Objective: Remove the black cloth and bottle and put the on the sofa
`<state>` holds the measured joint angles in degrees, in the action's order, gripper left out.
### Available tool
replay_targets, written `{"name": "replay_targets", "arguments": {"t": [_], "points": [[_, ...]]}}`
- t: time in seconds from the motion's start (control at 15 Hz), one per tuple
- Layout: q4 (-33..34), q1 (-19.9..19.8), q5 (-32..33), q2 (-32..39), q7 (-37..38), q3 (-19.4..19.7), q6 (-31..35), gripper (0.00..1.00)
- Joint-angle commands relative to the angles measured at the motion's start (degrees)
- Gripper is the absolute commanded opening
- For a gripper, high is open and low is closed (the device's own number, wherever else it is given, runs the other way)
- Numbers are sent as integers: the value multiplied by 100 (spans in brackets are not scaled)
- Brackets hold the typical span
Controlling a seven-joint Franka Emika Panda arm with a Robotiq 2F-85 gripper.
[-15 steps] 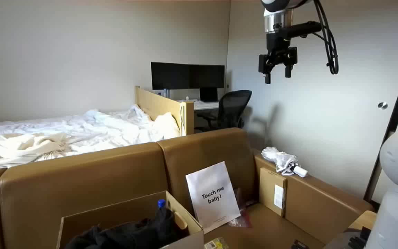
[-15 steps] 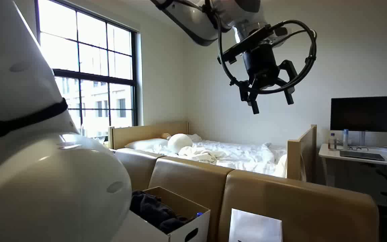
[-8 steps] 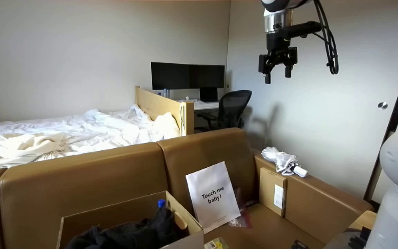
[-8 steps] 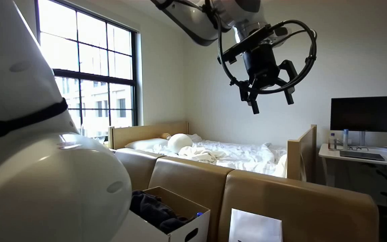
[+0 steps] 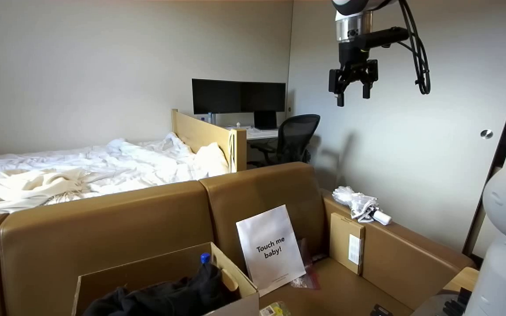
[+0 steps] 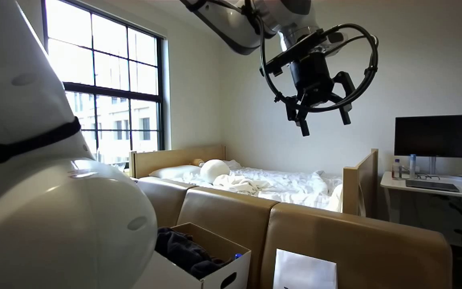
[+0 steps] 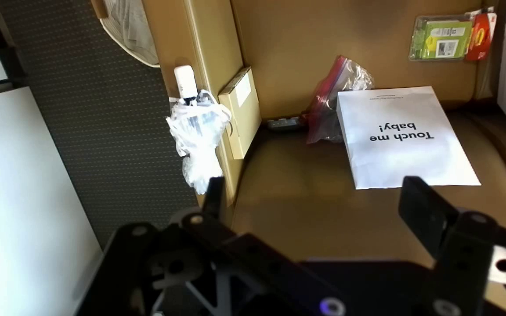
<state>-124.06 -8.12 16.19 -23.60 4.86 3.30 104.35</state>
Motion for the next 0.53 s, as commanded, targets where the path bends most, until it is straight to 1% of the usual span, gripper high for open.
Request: {"name": "replay_targets", "arguments": {"t": [0.0,0.2,0.27,0.47], "points": [[81,100,-97,90,-145,50,22,100],[227,316,-326,406,-199,1,272,100],[285,420,-490,540,-207,-7,420,100],[516,639,-841,1011,-5,-157,826,100]]}}
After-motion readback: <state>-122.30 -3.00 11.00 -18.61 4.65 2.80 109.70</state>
